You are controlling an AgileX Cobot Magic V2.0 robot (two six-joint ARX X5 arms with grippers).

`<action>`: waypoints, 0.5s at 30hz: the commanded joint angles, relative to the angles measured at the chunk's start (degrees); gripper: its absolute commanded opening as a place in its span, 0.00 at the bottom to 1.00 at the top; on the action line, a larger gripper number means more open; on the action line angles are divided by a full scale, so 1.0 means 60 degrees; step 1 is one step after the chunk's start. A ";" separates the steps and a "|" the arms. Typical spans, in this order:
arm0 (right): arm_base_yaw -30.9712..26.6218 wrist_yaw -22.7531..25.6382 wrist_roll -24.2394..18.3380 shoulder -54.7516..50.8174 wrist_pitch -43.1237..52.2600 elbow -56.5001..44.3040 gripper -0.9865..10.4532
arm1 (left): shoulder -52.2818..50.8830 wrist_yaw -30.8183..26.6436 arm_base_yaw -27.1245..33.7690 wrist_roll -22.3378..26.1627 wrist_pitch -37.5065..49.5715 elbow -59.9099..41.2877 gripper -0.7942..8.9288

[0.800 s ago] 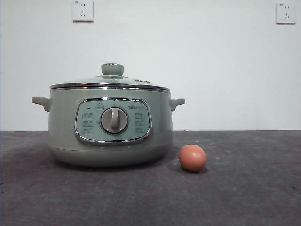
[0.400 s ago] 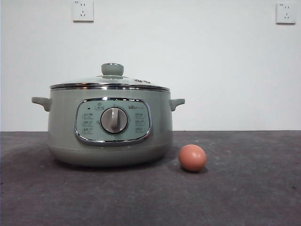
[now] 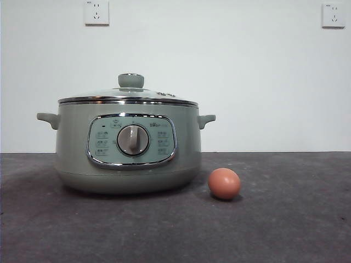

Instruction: Pick up the egg,open the lid,put the egg in the pot,close the lid

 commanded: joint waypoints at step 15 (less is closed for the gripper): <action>0.0011 -0.0481 0.0109 0.0659 -0.0277 0.0036 0.61 | 0.4415 -0.1016 -0.2233 0.0674 0.0918 0.2503 0.74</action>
